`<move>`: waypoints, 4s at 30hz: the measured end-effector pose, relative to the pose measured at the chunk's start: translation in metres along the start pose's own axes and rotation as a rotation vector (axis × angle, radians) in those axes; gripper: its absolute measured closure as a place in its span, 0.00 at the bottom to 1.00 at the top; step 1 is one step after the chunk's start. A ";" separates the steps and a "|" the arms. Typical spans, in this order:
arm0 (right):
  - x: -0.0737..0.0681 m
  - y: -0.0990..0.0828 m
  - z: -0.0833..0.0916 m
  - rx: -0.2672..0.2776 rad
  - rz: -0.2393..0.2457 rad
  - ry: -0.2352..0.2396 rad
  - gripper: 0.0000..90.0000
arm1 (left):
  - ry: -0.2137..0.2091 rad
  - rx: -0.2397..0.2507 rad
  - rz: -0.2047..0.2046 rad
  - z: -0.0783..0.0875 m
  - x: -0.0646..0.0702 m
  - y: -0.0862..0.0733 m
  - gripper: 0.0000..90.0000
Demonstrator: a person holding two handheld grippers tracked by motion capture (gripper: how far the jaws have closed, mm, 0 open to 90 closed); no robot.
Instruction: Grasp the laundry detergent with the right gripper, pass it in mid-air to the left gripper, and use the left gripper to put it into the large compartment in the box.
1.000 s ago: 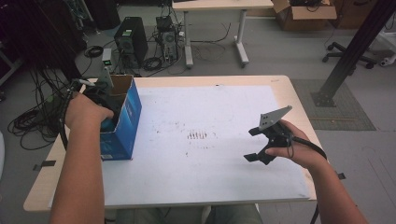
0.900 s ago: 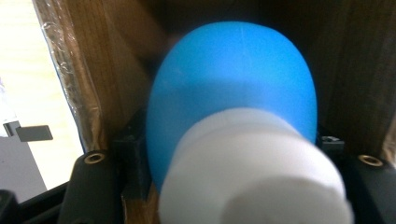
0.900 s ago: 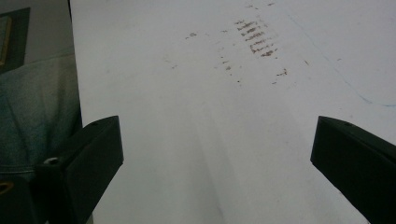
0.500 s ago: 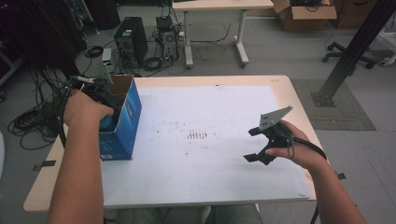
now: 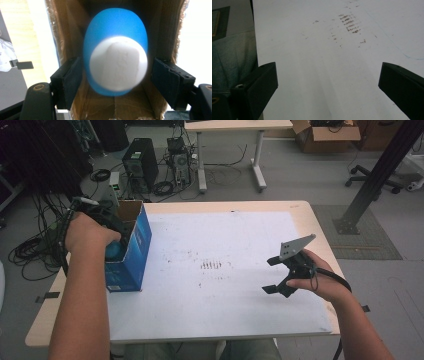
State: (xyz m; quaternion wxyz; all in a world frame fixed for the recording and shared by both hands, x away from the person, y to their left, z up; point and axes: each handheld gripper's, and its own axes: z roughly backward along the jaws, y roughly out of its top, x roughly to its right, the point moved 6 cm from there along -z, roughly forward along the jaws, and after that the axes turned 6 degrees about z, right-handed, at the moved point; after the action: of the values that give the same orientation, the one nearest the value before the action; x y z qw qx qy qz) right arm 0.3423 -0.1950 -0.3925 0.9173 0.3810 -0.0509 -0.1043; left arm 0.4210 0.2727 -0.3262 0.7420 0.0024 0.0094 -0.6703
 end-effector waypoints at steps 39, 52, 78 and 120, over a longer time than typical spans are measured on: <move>-0.003 0.006 0.022 0.021 0.026 -0.013 0.03 | 0.025 0.117 -0.211 0.079 0.029 -0.021 0.00; 0.001 0.013 0.033 0.006 0.038 -0.027 0.03 | -0.033 0.131 -0.563 0.109 0.089 -0.033 0.00; 0.009 0.038 0.050 -0.189 0.089 -0.005 0.03 | 0.006 0.099 -1.152 0.086 0.168 -0.078 0.00; 0.026 0.040 0.035 -0.304 0.131 0.079 0.04 | 0.025 -0.002 -1.363 0.033 0.192 -0.077 0.00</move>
State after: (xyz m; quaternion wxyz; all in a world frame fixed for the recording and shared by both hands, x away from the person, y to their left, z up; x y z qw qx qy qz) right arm 0.3677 -0.1973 -0.3393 0.9704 0.2376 -0.0233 -0.0355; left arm 0.3646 0.0732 -0.2958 0.1537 0.0029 0.0178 -0.9880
